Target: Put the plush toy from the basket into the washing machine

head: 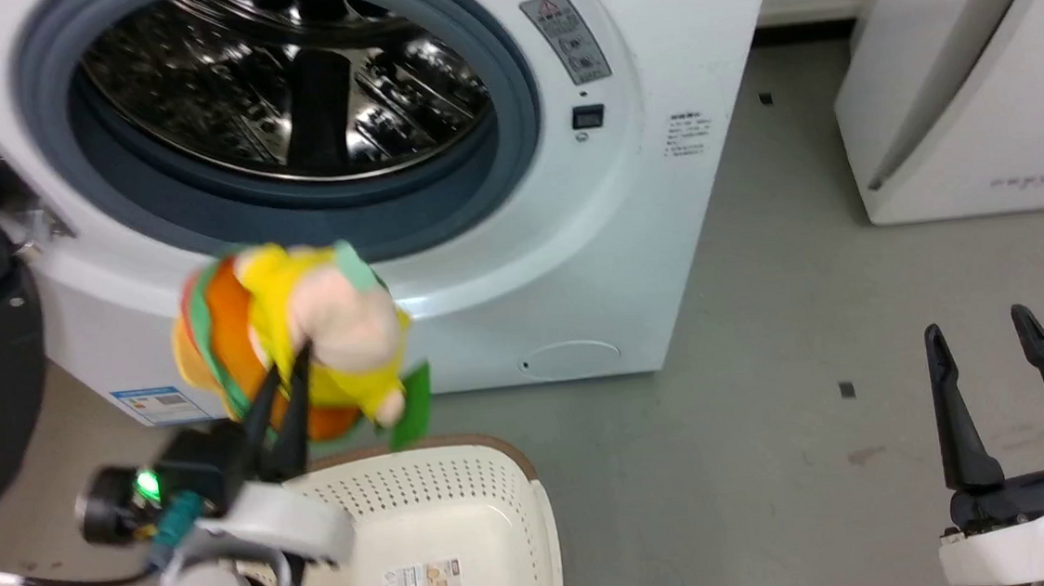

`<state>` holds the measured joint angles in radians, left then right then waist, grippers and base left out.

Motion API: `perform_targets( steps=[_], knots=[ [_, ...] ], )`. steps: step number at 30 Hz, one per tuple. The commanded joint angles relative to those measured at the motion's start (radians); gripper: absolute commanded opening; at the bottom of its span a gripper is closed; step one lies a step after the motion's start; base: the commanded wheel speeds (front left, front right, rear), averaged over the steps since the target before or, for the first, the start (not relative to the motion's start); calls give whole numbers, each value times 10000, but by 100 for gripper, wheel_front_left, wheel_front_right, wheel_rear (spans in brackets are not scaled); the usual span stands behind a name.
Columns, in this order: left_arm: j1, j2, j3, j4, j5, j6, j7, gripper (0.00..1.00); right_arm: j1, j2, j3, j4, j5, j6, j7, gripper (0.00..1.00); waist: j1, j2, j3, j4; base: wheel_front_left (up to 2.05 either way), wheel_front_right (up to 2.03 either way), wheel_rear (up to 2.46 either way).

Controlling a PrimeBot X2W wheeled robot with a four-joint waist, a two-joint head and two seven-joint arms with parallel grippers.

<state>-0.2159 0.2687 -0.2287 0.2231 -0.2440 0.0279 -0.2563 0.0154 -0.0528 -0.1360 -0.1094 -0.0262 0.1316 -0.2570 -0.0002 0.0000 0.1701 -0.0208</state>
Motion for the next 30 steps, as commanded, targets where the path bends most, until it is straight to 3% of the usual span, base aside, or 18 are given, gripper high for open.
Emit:
perform_targets(
  steps=[1,7,16,20,30],
  knots=[
    [-292,112,169,-223,52,23,-54,0,-63,26,10,-65,55,-9,-47,100,2,0,286,-197,0,0,0],
    [-1786,634,573,-373,107,-168,25,0,-446,26,44,-182,110,-9,-47,100,2,0,1335,-819,0,0,0],
    [-5385,1663,797,555,248,-701,1178,0,-1174,26,74,-412,453,-9,-47,100,2,0,3486,-1729,0,0,0],
    [-7348,2251,713,1408,457,-1021,1739,0,-1484,26,73,-472,674,-9,-47,100,2,0,4397,-1993,0,0,0],
    [-11550,3044,-130,4023,1113,-1444,2976,0,-2024,26,416,-556,1169,-9,-47,100,2,0,6086,-2475,0,0,0]
  ],
)
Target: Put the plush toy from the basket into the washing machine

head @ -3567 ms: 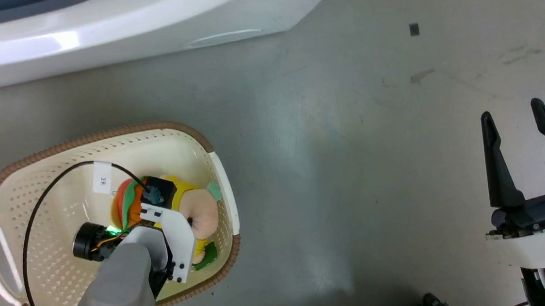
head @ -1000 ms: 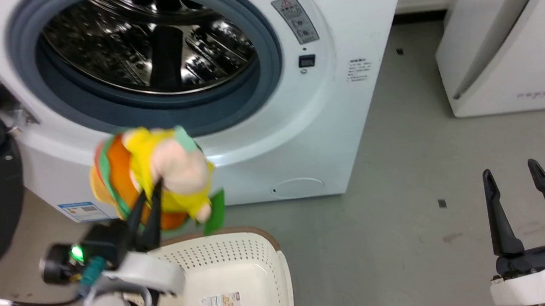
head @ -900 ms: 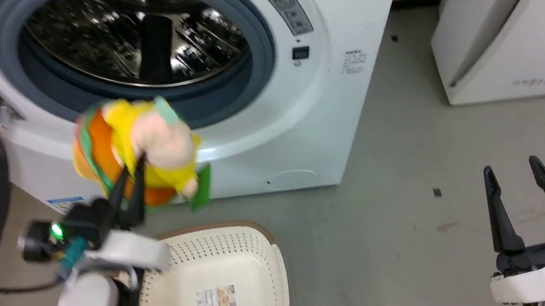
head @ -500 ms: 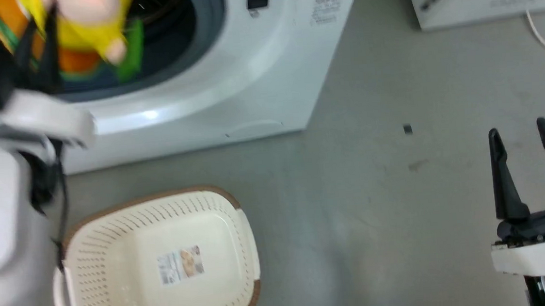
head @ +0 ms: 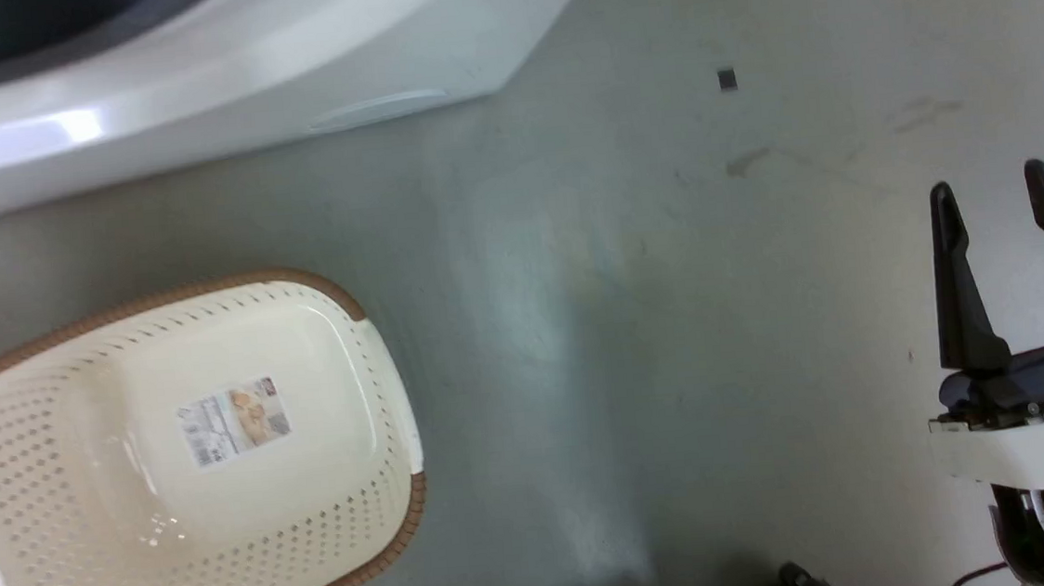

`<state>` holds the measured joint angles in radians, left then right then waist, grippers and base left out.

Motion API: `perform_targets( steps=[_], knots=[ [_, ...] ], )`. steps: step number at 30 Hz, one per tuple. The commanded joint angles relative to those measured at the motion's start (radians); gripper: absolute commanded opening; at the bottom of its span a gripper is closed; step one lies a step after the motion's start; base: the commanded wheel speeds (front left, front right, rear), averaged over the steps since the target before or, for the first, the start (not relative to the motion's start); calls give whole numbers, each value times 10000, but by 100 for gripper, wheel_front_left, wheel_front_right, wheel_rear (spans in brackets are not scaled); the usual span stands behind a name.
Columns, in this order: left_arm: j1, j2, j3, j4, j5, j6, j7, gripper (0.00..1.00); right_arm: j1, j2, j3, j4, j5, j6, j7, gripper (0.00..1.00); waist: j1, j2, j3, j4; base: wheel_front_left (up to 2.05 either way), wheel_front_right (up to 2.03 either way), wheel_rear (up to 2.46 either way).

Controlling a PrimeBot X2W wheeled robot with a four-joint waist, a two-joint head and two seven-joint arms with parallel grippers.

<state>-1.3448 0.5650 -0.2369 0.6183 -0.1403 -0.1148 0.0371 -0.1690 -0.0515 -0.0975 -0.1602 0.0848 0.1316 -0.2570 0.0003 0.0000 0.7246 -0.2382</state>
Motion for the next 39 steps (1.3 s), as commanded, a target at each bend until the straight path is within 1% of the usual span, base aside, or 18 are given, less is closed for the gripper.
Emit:
perform_targets(
  steps=[1,7,9,11,16,18,19,20,21,22,25,30,35,39],
  knots=[
    [-600,141,-170,351,153,-40,182,0,-226,13,65,-48,89,-9,-47,100,-3,0,651,-341,0,0,0],
    [-2104,462,-1139,1749,450,-143,1017,0,-390,13,244,-43,266,-9,-47,100,-3,0,1130,-581,0,0,0],
    [-2362,457,-1621,2115,289,-151,1380,0,-414,13,286,-52,316,-9,-47,100,-3,0,1255,-621,0,0,0],
    [-2539,474,-2168,2404,-27,-154,1760,0,-417,13,341,-60,341,-9,-47,100,-3,0,1338,-651,0,0,0],
    [-2797,582,-3153,2889,-1073,-157,2637,0,-464,13,368,-78,400,-9,-47,100,-3,0,1511,-669,0,0,0],
    [-2815,681,-3464,2929,-1407,-157,2681,0,-496,13,365,-58,420,-9,-47,100,-3,0,1525,-668,0,0,0],
    [-2743,775,-3923,2901,-1867,-157,2526,0,-540,13,349,-7,416,-9,-47,100,-3,0,1433,-643,0,0,0],
    [-2702,803,-4081,2890,-2000,-158,2454,0,-542,13,307,13,428,-9,-47,100,-3,0,1371,-616,0,0,0],
    [-2688,843,-4212,2872,-2080,-158,2304,38,-540,13,268,40,431,-9,-47,100,-3,0,1300,-585,0,0,0],
    [-2655,867,-4335,2883,-2153,-158,2160,100,-540,13,232,70,424,-9,-47,100,-3,0,1212,-550,0,0,0],
    [-2407,826,-4591,3048,-2468,-158,1792,100,-547,13,145,137,330,-9,-47,100,-3,0,814,-427,0,0,0],
    [-1513,635,-4809,3370,-3070,-158,814,100,-467,13,-56,251,5,-9,-47,100,-3,0,-309,-90,0,0,0],
    [-252,331,-4778,3700,-3584,-158,-499,100,-279,13,-269,386,-426,-9,-47,100,-3,0,-1788,360,0,0,0],
    [773,-61,-4629,3741,-3927,-87,-1757,100,2,13,-388,473,-765,-9,-47,100,-3,0,-2981,816,0,0,0]
  ],
)
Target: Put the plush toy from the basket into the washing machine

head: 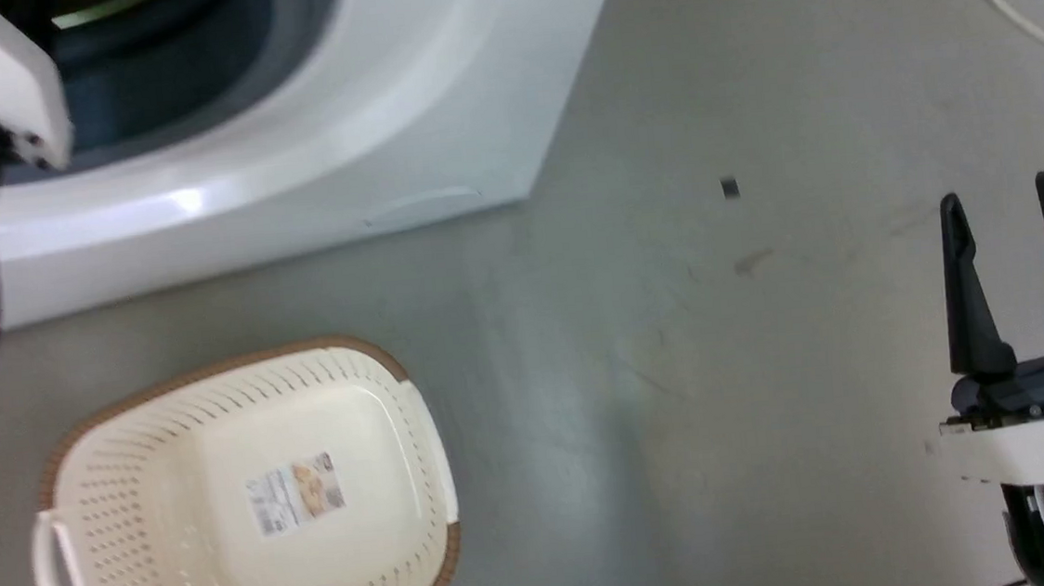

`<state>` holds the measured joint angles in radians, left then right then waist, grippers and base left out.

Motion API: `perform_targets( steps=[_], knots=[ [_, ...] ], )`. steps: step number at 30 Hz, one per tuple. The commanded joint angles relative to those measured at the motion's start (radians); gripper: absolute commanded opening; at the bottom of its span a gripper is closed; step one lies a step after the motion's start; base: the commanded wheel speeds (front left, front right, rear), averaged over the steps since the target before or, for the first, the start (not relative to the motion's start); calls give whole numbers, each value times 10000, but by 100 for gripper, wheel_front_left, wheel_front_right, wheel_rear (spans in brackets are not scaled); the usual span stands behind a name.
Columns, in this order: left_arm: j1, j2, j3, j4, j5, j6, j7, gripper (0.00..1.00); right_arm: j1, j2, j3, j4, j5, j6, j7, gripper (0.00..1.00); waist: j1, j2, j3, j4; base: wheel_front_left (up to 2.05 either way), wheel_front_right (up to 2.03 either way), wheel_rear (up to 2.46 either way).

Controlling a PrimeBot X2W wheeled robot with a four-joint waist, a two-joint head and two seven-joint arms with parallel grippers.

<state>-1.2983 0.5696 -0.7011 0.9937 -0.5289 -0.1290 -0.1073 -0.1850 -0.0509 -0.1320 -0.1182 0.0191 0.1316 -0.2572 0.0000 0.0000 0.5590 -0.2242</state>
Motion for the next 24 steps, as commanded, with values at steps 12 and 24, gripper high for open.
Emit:
perform_targets(
  steps=[12,24],
  knots=[
    [4465,-623,1469,-3779,-253,1811,-1539,100,1212,7,-413,59,-659,-9,-46,100,0,0,-4018,1756,0,0,0],
    [9718,-792,3064,-8237,340,3683,-1543,100,1889,7,-277,102,-588,-9,-46,100,0,0,-4862,2219,0,0,0]
  ],
)
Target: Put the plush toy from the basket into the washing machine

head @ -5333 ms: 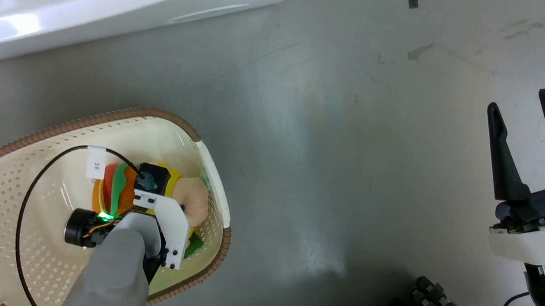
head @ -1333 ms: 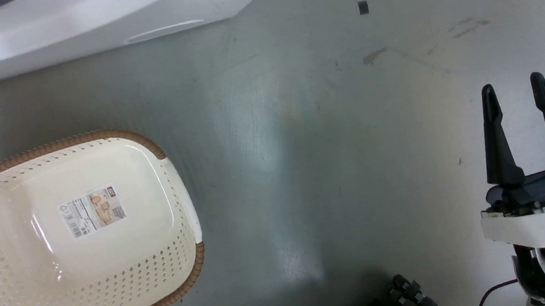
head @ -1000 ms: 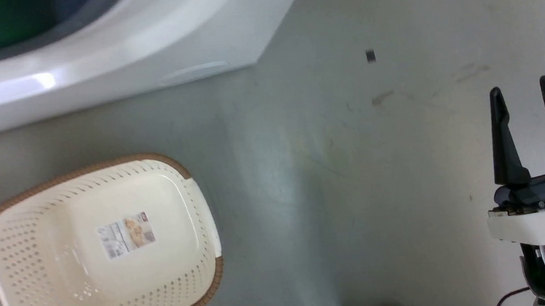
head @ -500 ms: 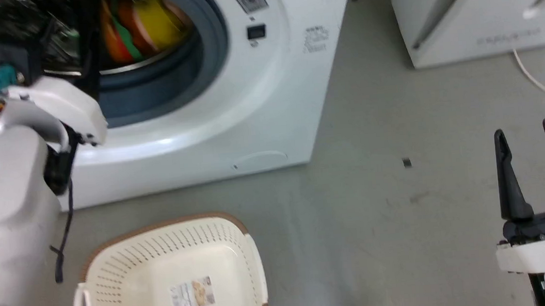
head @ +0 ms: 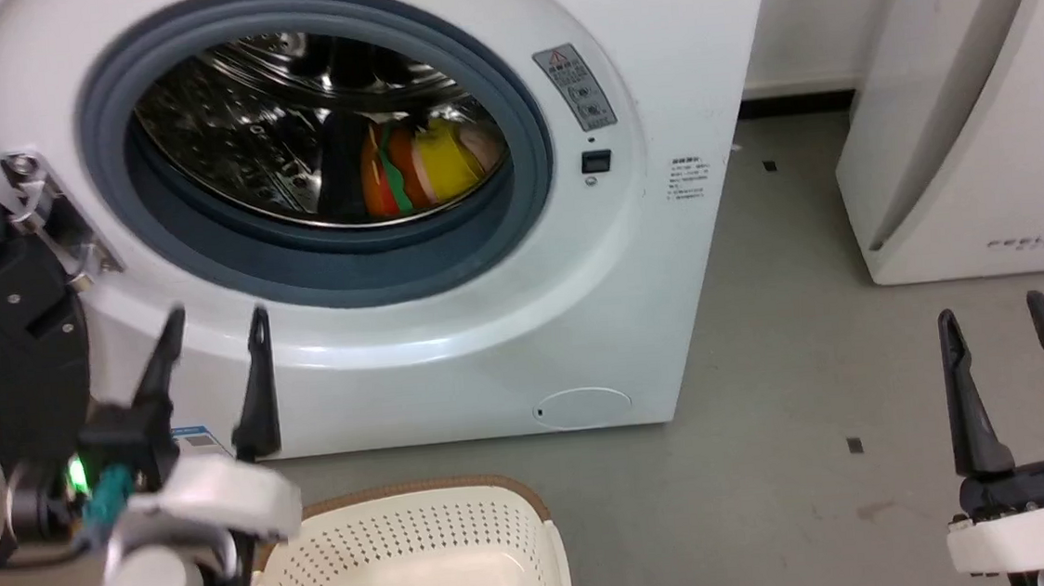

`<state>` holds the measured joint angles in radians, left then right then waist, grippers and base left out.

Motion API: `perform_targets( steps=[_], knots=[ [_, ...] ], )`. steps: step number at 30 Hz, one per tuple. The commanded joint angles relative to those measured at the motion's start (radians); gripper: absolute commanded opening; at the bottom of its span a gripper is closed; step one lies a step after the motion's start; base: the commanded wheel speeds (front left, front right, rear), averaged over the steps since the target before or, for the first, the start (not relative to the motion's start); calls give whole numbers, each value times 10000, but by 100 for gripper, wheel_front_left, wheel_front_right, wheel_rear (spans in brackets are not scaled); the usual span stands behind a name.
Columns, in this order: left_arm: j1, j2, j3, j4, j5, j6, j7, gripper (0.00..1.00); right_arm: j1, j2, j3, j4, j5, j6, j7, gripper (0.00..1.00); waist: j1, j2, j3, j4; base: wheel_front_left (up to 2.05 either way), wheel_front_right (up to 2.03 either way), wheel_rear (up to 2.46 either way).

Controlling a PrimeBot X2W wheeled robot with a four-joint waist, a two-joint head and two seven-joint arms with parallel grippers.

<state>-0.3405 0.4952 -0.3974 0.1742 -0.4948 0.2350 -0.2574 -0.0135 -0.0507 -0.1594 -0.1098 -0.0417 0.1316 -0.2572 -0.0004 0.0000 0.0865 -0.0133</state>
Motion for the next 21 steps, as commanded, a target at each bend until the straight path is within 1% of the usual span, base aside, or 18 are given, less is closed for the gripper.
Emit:
perform_targets(
  steps=[1,4,10,12,21],
  knots=[
    [507,-131,133,-192,-80,144,-42,100,207,5,40,39,94,-9,-46,100,4,0,-189,127,0,0,0],
    [1519,-324,392,-512,-167,388,-42,100,325,5,254,115,180,-9,-46,100,4,0,-344,172,0,0,0],
    [2931,-844,758,-978,303,627,-43,100,599,5,380,197,239,-9,-46,100,4,0,-632,318,0,0,0],
    [3312,-1108,953,-1155,455,599,-43,100,692,5,389,228,278,-9,-46,100,4,0,-681,351,0,0,0],
    [4174,-1643,1384,-1649,1677,170,-43,100,966,5,468,346,278,-9,-46,100,4,0,-785,435,0,0,0]
  ],
)
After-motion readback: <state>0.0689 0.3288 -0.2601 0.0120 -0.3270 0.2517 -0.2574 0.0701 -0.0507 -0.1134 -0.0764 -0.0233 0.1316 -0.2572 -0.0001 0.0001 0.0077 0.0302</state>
